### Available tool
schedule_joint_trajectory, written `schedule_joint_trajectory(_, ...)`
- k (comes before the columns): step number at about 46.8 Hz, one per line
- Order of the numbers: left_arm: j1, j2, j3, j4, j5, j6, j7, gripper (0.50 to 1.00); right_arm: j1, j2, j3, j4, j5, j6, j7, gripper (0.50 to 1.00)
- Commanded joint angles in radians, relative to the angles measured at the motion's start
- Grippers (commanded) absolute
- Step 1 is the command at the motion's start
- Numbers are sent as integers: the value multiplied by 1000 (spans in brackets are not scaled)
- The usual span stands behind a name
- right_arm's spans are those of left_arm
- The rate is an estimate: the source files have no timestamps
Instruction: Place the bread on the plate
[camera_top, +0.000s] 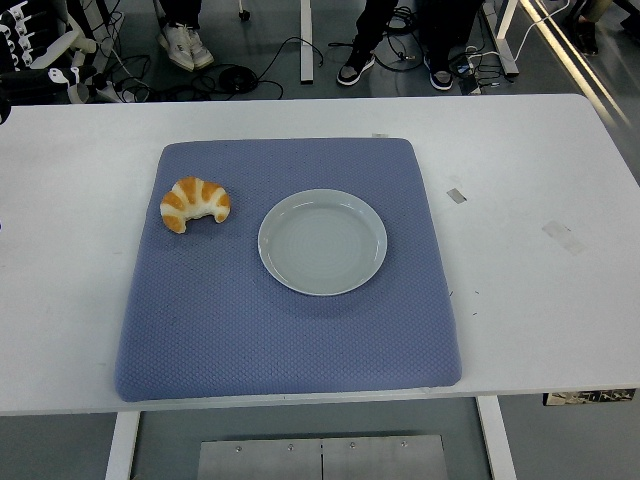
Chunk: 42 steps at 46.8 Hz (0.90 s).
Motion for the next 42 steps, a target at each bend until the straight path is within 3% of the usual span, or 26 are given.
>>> schedule_joint_trajectory(1,-2,-2,1,0,3,0,0,981,0,0,0,0,0,0,-1,1000)
schedule_joint_trajectory(42,-22,-12,-10,-2,4,0,0,989,0,0,0,0,0,0,1,1000)
